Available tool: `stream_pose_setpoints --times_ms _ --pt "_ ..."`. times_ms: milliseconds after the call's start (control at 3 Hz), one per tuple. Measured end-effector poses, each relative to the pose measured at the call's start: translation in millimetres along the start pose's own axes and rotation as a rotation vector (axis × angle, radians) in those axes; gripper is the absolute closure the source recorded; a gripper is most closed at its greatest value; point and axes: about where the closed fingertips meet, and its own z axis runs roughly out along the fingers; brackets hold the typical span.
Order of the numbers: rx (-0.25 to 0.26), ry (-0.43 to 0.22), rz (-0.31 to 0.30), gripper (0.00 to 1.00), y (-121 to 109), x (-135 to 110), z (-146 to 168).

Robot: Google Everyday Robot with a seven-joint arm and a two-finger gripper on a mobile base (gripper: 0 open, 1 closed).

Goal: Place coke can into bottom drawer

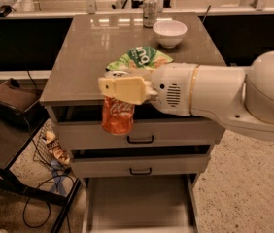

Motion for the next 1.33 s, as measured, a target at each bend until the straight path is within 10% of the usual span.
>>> stream_pose_setpoints --times_ms 667,1333 --pt "-0.012 -0.017 0.01 1.0 -5.2 16.7 6.0" --pt "-0.056 -0.053 -0.089 1.0 -58.1 144.2 -15.4"
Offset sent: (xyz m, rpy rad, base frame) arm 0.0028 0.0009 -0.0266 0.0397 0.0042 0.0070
